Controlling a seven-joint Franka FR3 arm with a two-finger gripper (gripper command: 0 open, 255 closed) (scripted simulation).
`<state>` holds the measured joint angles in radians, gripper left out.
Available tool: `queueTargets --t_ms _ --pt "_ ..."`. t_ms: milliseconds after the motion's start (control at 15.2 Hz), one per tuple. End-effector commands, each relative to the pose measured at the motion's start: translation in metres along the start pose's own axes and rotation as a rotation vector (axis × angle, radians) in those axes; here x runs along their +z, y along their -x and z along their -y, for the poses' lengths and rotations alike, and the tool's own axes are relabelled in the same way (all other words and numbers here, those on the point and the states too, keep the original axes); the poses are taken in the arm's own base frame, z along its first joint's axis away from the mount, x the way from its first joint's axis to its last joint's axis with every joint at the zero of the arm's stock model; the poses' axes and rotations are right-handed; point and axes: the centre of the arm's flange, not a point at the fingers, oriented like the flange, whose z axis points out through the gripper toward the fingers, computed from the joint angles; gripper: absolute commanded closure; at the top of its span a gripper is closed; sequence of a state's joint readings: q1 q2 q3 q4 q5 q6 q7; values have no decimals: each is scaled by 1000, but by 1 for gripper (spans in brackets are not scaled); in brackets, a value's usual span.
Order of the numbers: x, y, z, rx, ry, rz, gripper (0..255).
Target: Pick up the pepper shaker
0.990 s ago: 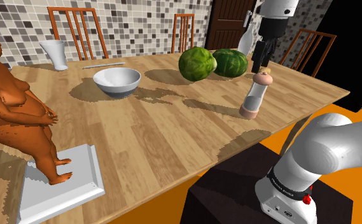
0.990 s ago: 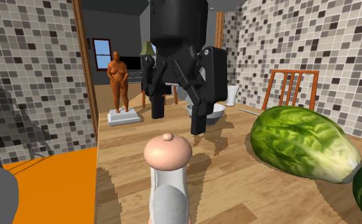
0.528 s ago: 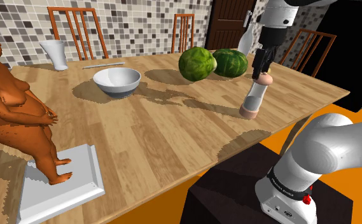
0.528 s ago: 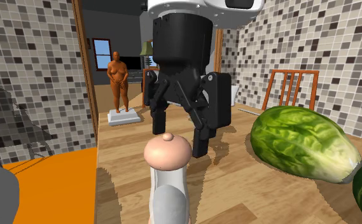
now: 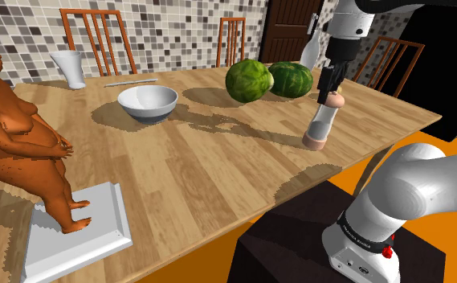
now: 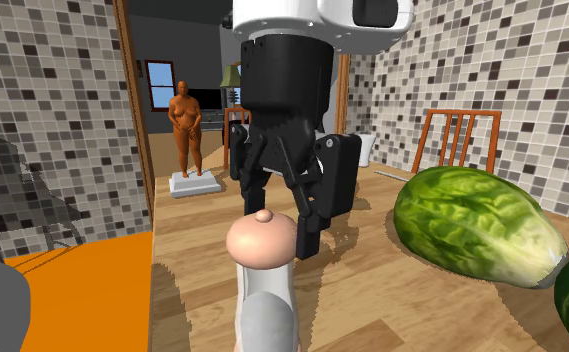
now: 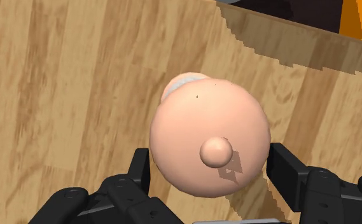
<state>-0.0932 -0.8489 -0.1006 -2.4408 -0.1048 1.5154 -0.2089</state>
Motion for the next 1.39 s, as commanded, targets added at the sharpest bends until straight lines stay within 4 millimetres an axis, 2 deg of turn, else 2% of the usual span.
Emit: queueTargets --t_ms 0,198,1188,1320 --pt "1 0 0 0 -1 3 255" --pt "2 0 1 0 -1 3 255" --pt "-77 6 0 0 -1 3 255" --pt "-78 6 0 0 -1 3 255"
